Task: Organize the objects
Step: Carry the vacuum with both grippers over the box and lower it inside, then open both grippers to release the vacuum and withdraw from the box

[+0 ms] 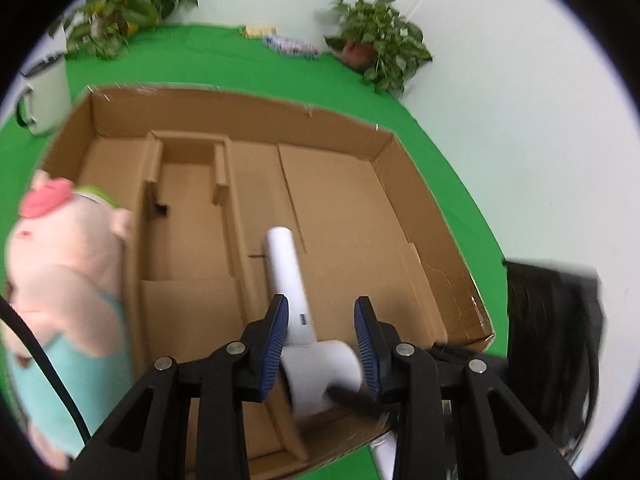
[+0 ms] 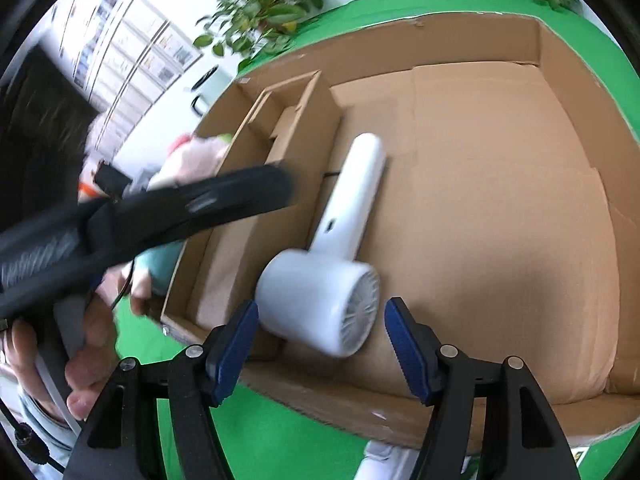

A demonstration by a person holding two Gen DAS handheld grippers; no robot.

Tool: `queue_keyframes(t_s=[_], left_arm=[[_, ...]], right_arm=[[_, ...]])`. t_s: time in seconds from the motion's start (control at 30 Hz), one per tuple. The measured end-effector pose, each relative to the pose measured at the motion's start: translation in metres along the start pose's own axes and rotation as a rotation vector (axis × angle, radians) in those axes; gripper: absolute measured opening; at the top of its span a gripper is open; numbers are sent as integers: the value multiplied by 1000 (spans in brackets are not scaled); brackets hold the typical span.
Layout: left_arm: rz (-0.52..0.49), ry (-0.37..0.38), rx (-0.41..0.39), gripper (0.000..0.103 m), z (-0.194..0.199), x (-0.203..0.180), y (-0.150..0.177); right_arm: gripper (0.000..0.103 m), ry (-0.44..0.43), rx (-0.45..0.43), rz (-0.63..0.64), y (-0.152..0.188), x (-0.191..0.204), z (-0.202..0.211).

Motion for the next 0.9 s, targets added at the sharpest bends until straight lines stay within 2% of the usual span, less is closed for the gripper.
queue_keyframes(t_s=[0.07, 0.1, 0.17, 0.23, 0.27, 0.3, 0.43, 0.6, 0.9], left_arm=[[-12, -51, -30, 32, 9, 5, 4], [-14, -76, -36, 32, 13, 10, 6], [-3, -124, -43, 32, 16, 20, 11], [15, -136, -31, 32, 17, 30, 20], [23, -144, -22, 32, 17, 34, 24], [33, -153, -9, 32, 14, 38, 27], [25, -155, -6, 32, 17, 39, 39], [39, -147, 10, 32, 14, 36, 44], [40, -153, 32, 32, 9, 31, 49]], right_arm=[[61, -19, -12, -51, -10, -10, 4], [60, -22, -13, -61, -2, -15, 5], [56, 2, 1, -63, -5, -18, 2], [47, 44, 33, -70, -18, -21, -20], [45, 67, 47, -79, -24, -24, -32], [44, 55, 46, -90, -24, -24, -38], [30, 70, 83, -61, -27, -12, -58], [30, 113, 117, -9, -13, -1, -73], [30, 130, 125, -30, -4, 5, -73]])
Point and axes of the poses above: each gripper's, at about its wrist camera, not at the fingertips, and z roughly against the way its jaws point, x to its left, y to its underside, the point moved 4 cm from there along -z, roughly the way its jaws point, and after that the axes turned 2 degrees about -x, right-handed, at the moved point
